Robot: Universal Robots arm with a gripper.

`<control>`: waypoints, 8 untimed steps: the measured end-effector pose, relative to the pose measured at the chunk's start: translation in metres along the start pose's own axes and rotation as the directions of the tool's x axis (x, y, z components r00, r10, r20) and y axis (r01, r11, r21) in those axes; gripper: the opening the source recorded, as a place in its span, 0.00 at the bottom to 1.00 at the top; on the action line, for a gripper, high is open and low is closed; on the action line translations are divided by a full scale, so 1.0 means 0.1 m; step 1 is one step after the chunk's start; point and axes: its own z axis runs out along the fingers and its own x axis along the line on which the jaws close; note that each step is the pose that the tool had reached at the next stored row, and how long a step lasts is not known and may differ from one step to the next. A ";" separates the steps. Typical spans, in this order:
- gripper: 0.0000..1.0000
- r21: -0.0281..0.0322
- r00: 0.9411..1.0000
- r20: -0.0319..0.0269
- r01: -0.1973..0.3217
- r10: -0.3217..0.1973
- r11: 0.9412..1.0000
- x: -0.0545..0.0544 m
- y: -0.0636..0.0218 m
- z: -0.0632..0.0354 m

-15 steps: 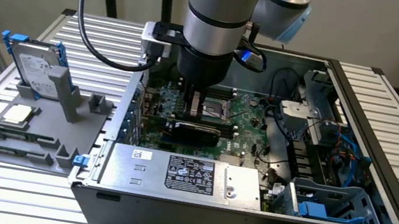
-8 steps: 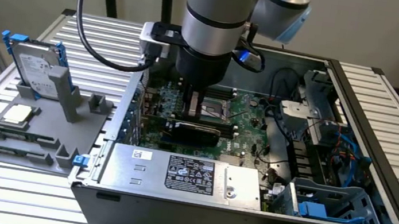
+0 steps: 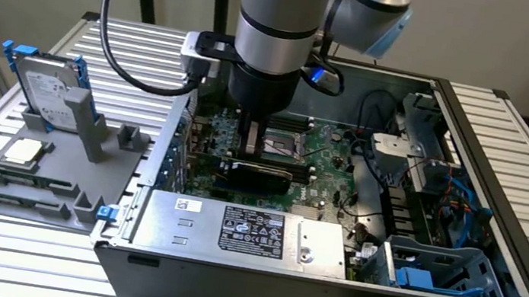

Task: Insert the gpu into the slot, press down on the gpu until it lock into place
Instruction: 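Press down on the gpu until it lock into place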

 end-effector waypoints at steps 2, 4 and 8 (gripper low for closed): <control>0.11 0.000 1.000 -0.002 0.001 -0.001 1.000 0.00 -0.002 0.025; 0.11 0.000 1.000 -0.005 0.002 -0.002 1.000 -0.01 -0.002 0.044; 0.11 0.000 1.000 -0.013 0.004 -0.004 1.000 -0.02 -0.003 0.075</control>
